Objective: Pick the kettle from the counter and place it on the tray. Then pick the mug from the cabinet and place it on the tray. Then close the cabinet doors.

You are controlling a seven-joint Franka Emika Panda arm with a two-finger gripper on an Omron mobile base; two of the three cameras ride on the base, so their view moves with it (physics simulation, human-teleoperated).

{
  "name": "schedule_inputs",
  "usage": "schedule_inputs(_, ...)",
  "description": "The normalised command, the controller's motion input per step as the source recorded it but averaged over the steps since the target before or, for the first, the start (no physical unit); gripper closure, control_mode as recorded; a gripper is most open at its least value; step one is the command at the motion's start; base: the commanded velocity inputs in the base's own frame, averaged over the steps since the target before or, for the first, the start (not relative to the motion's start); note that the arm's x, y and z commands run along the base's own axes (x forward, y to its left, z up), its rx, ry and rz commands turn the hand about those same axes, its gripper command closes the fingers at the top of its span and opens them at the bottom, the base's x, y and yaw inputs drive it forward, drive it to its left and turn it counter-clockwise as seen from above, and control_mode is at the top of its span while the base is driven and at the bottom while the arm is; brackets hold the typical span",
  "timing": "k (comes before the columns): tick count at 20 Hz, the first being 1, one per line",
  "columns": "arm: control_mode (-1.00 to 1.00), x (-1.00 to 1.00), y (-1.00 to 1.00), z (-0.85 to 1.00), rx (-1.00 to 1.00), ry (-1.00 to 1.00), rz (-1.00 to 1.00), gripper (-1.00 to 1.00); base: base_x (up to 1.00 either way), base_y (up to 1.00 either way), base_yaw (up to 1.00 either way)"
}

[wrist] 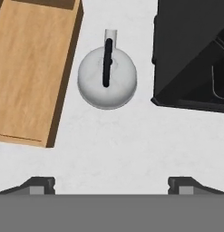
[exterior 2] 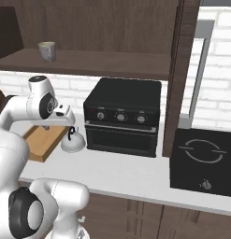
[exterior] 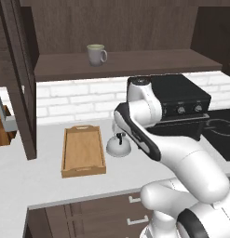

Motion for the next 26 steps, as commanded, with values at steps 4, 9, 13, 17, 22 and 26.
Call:
schedule_inputs(4, -1.00, 0.11, 0.04, -0.19, 0.00, 0.00, -0.01, -1.00, 0.00, 0.00, 0.00)
schedule_inputs(9, -1.00, 0.19, 0.03, -0.15, 0.00, 0.00, 0.00, -1.00, 0.00, 0.00, 0.00)
schedule_inputs(13, -1.00, 0.18, 0.00, -0.15, 0.00, 0.00, 0.00, -1.00, 0.00, 0.00, 0.00)
schedule_inputs(17, -1.00, 0.12, 0.03, -0.14, 0.00, 0.00, 0.00, -1.00, 0.00, 0.00, 0.00)
schedule_inputs(22, -1.00, 0.15, 0.04, -0.15, 0.00, 0.00, 0.00, -1.00, 0.00, 0.00, 0.00)
schedule_inputs(26, -1.00, 0.13, 0.10, -0.17, 0.00, 0.00, 0.00, -1.00, 0.00, 0.00, 0.00)
